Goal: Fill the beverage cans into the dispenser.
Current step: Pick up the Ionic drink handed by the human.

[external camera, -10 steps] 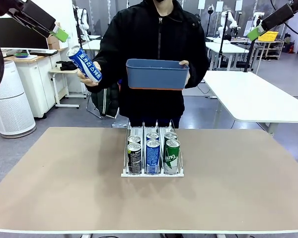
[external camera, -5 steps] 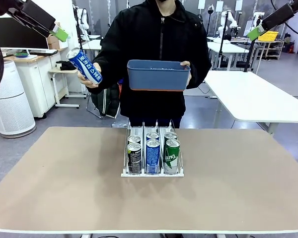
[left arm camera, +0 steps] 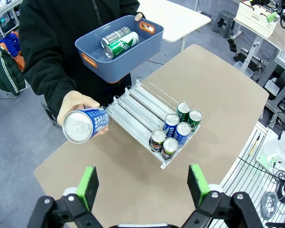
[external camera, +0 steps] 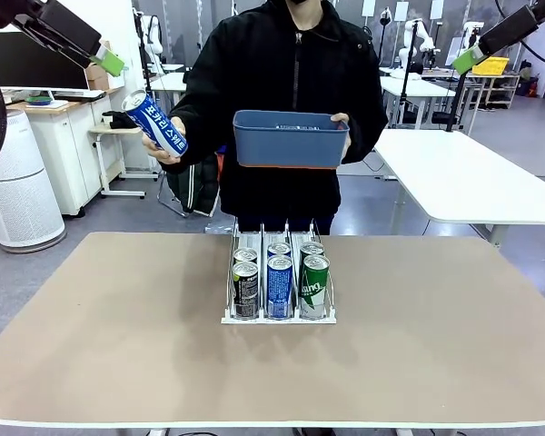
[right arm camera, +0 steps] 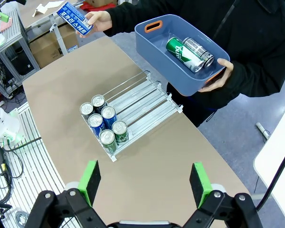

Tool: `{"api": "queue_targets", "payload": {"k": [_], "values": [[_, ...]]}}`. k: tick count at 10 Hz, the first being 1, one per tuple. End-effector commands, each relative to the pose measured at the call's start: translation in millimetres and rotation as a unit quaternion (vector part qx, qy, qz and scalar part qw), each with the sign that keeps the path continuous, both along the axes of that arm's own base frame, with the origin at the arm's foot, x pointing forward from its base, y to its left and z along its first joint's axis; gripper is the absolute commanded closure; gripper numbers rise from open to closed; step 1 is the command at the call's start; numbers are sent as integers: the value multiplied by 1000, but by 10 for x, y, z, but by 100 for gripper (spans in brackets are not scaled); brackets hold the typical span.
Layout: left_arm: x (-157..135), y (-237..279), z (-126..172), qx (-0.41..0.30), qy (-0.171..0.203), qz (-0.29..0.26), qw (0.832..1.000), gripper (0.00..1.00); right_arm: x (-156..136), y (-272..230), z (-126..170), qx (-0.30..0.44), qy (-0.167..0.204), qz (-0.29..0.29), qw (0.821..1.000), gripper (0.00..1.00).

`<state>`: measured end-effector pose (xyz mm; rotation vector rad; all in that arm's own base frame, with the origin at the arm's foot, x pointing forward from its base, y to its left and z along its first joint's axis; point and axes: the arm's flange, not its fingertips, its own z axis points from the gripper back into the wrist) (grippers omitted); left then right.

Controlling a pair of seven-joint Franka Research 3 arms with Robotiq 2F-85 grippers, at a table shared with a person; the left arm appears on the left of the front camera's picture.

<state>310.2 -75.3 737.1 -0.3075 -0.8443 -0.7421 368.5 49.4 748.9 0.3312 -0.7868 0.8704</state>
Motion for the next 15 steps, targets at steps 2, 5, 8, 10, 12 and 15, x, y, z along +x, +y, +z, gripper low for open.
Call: {"api": "queue_targets", "payload": {"k": [2,5,8,10,12,15], "values": [[151,75,23,31,17,2,999,0,12,-9,-10,5,1,2,1000,0],[347,132,20,55,31,8,998,0,12,-9,-10,5,1,2,1000,0],[569,144,-56,81,45,2,996,0,12,-9,-10,5,1,2,1000,0],[658,66,-143,91,38,5,995,0,12,-9,-10,5,1,2,1000,0],[845,108,-216,102,16,-14,995,0,12,-9,-10,5,1,2,1000,0],[1043,64,-299,106,10,-31,994,0,12,-9,-10,5,1,2,1000,0]]}}
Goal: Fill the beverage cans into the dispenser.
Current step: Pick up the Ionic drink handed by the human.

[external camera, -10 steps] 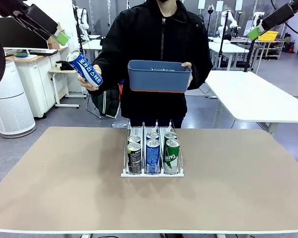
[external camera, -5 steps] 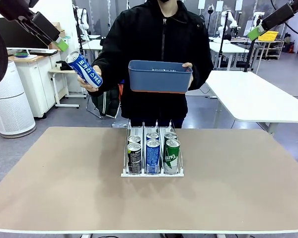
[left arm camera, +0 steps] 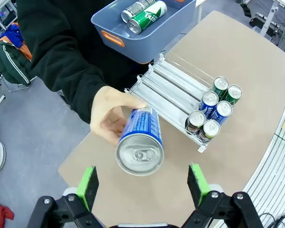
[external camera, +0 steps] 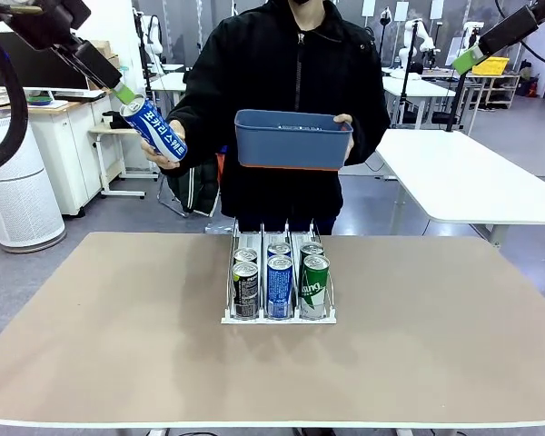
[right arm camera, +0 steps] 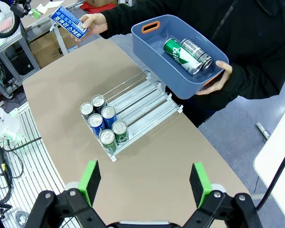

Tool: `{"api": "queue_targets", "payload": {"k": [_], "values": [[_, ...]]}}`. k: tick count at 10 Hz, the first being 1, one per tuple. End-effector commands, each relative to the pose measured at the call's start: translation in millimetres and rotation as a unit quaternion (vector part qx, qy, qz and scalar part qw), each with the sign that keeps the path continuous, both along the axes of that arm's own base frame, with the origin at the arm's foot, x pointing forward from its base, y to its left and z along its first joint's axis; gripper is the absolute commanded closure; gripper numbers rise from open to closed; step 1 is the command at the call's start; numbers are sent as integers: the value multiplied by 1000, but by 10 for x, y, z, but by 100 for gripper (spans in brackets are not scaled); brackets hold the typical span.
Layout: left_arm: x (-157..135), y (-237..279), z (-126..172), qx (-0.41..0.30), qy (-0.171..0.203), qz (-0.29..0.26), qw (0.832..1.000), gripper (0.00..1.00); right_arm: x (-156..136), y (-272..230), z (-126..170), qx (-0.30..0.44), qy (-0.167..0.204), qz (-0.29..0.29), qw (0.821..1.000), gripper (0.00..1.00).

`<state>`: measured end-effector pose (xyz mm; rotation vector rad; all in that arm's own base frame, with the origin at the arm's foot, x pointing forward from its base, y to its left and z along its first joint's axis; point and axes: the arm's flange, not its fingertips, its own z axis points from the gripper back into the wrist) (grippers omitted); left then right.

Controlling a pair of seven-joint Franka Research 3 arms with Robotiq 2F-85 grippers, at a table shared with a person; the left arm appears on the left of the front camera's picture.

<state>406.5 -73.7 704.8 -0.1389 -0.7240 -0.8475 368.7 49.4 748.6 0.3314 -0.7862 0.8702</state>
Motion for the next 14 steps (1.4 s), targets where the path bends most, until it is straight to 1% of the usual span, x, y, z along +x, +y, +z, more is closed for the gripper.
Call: {"api": "queue_targets", "payload": {"k": [1,2,5,8,10,14], "values": [[133,75,29,1,-12,-23,1000,0,10,-9,-7,5,1,2,1000,0],[163,68,18,3,-19,-34,999,0,10,-9,-7,5,1,2,1000,0],[235,67,-46,-9,-6,-65,998,0,10,-9,-7,5,1,2,1000,0],[338,0,-113,-6,1,-80,997,0,10,-9,-7,5,1,2,1000,0],[395,-57,-222,5,10,-84,996,0,10,-9,-7,5,1,2,1000,0],[456,-56,-378,-18,31,-91,995,0,10,-9,-7,5,1,2,1000,0]]}}
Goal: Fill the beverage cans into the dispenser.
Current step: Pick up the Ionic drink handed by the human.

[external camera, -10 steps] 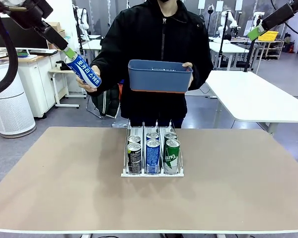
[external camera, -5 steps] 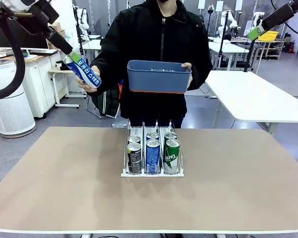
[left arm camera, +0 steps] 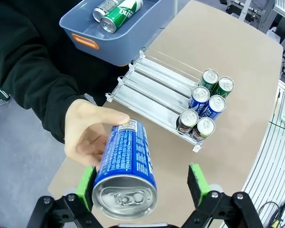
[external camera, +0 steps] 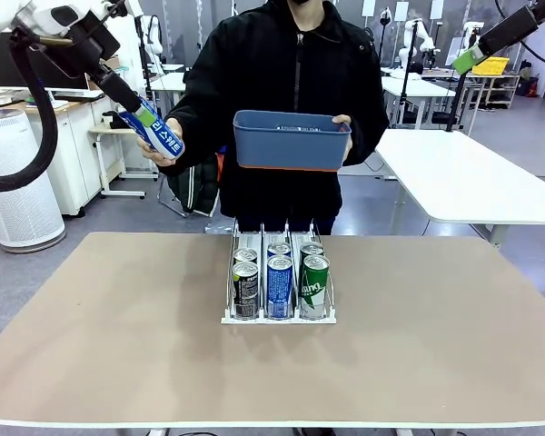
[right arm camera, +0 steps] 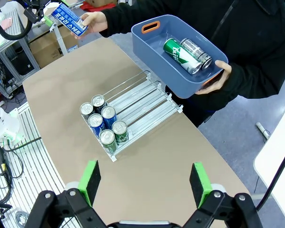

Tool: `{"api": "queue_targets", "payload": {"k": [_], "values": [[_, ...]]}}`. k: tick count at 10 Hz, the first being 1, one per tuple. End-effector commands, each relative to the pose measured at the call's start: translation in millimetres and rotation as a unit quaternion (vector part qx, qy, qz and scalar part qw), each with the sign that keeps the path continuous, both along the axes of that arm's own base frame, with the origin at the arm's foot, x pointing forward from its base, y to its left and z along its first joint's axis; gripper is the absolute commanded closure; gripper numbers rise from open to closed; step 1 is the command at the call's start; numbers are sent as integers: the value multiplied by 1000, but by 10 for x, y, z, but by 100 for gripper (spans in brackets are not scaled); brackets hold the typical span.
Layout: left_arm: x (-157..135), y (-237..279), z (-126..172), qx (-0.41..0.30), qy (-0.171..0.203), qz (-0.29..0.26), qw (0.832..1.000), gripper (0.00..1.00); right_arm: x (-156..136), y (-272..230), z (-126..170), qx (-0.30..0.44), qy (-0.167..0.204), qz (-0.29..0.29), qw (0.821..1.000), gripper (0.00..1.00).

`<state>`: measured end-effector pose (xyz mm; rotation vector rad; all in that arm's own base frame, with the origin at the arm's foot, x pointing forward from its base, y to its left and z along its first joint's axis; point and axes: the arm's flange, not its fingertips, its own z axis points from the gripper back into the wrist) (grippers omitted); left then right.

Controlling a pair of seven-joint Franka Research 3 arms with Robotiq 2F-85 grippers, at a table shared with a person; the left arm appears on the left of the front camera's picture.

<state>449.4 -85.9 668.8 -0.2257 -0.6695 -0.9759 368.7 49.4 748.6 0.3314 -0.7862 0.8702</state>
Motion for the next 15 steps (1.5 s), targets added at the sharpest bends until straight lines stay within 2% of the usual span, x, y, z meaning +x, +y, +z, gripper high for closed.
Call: {"api": "queue_targets", "payload": {"k": [1,6,7,9,10,11,12,13,15], "values": [[52,81,-36,-17,4,-18,1000,0,10,-9,-7,5,1,2,1000,0],[74,132,-108,-15,13,-9,1000,0,10,-9,-7,5,1,2,1000,0],[79,140,-93,-19,10,18,1000,0,10,-9,-7,5,1,2,1000,0],[46,70,-61,-10,12,7,1000,0,10,-9,-7,5,1,2,1000,0],[54,100,-63,-9,12,13,1000,33,10,-9,-7,5,1,2,1000,0],[55,111,-50,-4,9,6,1000,60,10,-9,-7,5,1,2,1000,0],[47,107,-51,-3,6,6,1000,93,10,-9,-7,5,1,2,1000,0],[45,101,-56,1,4,7,1000,100,10,-9,-7,5,1,2,1000,0],[44,128,-63,5,3,11,1000,100,10,-9,-7,5,1,2,1000,0]]}}
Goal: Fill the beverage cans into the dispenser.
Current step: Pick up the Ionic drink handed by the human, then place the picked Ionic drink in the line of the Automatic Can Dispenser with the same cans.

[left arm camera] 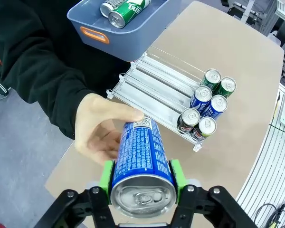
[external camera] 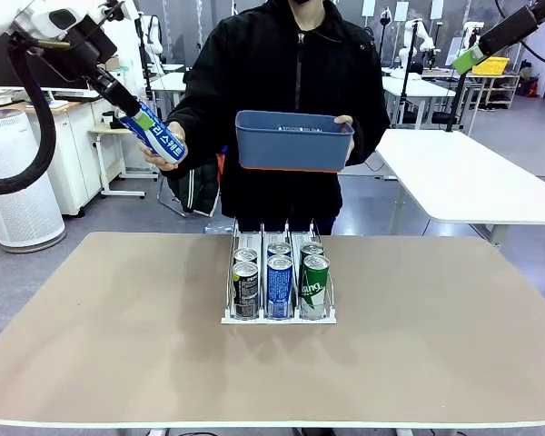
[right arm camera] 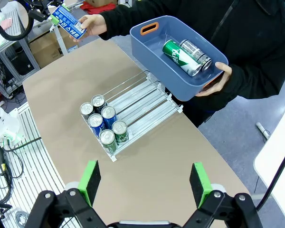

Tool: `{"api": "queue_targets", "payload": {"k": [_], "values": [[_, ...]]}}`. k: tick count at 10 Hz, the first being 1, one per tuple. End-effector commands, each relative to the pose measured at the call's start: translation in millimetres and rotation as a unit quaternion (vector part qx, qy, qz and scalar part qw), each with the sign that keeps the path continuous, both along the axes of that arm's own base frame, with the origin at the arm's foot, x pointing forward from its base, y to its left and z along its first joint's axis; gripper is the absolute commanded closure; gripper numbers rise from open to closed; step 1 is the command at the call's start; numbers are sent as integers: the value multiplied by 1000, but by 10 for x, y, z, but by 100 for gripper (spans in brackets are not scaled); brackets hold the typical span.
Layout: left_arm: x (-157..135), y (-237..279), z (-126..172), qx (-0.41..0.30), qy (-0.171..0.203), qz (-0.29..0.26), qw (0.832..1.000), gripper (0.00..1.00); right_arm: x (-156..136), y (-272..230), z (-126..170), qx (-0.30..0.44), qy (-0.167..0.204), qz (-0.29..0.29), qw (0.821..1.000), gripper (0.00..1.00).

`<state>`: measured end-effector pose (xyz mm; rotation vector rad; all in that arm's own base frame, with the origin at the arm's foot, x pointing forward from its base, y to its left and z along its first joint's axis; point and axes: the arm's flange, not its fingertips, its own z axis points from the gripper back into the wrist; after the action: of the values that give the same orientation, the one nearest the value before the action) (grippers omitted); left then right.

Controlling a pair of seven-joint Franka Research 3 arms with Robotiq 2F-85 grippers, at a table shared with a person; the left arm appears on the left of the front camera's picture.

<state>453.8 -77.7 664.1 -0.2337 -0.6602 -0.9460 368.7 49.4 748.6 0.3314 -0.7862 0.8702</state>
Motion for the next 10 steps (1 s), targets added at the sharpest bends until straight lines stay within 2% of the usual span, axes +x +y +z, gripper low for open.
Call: {"api": "queue_targets", "payload": {"k": [1,4,5,10], "values": [[2,39,-21,12,-6,0,1000,99,10,-9,-7,5,1,2,1000,0],[-6,46,8,20,-6,-3,1000,100,10,-9,-7,5,1,2,1000,0],[-12,16,11,3,0,14,1000,100,10,-9,-7,5,1,2,1000,0],[2,16,0,6,-1,2,1000,100,10,-9,-7,5,1,2,1000,0]]}}
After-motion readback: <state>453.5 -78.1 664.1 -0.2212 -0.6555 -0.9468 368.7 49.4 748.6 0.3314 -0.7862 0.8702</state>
